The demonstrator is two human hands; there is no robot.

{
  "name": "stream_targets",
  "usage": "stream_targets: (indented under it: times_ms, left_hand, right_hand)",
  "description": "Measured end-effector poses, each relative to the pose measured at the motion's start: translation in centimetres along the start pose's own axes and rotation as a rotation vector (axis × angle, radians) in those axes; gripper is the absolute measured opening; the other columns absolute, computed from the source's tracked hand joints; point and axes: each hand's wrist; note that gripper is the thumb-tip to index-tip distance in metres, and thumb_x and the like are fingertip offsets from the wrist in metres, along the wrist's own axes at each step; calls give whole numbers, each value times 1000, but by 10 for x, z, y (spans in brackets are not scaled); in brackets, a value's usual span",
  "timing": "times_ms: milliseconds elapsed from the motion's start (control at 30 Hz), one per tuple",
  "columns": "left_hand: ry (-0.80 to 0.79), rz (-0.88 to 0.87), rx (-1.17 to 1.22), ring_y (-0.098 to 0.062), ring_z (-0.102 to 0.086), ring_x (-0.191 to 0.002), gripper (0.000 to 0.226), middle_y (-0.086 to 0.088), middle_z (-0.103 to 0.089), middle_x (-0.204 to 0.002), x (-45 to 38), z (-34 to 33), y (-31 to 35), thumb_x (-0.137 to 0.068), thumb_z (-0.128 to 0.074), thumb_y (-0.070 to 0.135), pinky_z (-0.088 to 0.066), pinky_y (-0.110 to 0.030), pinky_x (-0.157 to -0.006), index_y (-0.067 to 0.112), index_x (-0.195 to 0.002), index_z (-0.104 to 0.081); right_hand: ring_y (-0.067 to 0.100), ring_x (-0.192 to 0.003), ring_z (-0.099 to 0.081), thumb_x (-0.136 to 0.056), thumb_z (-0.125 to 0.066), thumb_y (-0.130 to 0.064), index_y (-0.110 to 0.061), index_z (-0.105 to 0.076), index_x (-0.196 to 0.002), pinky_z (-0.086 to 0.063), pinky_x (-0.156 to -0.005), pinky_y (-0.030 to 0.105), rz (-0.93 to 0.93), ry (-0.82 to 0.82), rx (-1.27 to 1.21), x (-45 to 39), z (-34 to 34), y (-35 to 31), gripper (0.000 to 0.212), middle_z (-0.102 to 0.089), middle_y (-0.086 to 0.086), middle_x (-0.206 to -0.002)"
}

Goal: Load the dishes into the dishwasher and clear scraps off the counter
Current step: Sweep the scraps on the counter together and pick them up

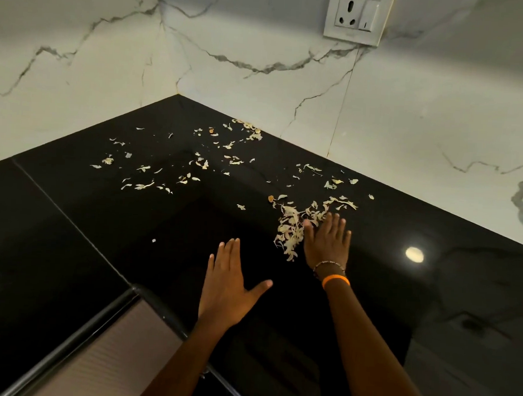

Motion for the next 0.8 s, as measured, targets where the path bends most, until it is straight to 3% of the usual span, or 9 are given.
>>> stream_targets:
  times_ms: [133, 200, 333, 433, 567, 667, 800]
  left_hand:
    - [58, 105, 19, -17, 2, -146, 103, -2, -4, -158, -4, -4, 10, -76, -51, 69, 0, -37, -118, 18, -149, 2]
    - [52, 139, -3, -18, 6, -146, 108, -2, 0, -159, -9, -6, 14, -74, -50, 72, 3, -38, -118, 18, -148, 5]
    - [-3, 174, -47, -19, 14, -145, 125, -3, 10, -158, -26, -6, 15, -62, -44, 86, 11, -38, -113, 15, -148, 12]
    - [-22, 170, -90, -19, 17, -144, 135, -3, 14, -158, -43, -5, 11, -50, -34, 95, 11, -40, -113, 15, -147, 16]
    - [-64, 129, -140, -19, 23, -142, 141, -3, 21, -156, -69, -2, 10, -40, -22, 99, 14, -42, -112, 16, -145, 23]
    - [-106, 69, -162, -19, 25, -141, 141, -2, 26, -154, -86, -1, 11, -42, -25, 99, 14, -44, -112, 16, -143, 27]
    - [-124, 23, -186, -16, 28, -139, 139, 2, 34, -149, -96, -1, 10, -44, -24, 99, 15, -45, -111, 17, -143, 27]
  right_hand:
    - [19, -146, 2, -97, -22, -48, -12, -4, -149, 2, -117, 37, 350, -137, -36, 15, -14, -30, 65, -3, 6, -158]
    - [16, -145, 5, -97, -21, -48, -14, -1, -149, 8, -116, 37, 421, -168, -94, 13, -12, -27, 64, -1, 3, -158]
    - [22, -146, 4, -94, -26, -54, -15, -9, -148, 7, -114, 43, 201, 64, -81, -17, 4, 11, 68, -4, 5, -158]
    - [27, -145, 3, -94, -31, -51, -9, -9, -148, -2, -117, 45, -32, 98, -91, -47, 19, 41, 71, -3, 11, -157]
    - [27, -146, -1, -93, -30, -54, -6, -5, -148, -4, -118, 40, -148, 87, -83, -80, 25, 48, 77, -4, 13, -157]
    - [25, -146, 0, -94, -27, -55, -6, -4, -148, -3, -118, 39, -70, 10, -75, -95, 21, 28, 76, -4, 12, -157]
    - [21, -145, 1, -94, -23, -55, -11, -6, -148, -2, -117, 36, 261, -141, -45, -78, 4, -9, 72, -4, 7, -158]
Point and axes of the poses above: each hand's wrist, its own x-axis away from the middle knuckle, its own z-axis out of the back of the hand, y = z × x
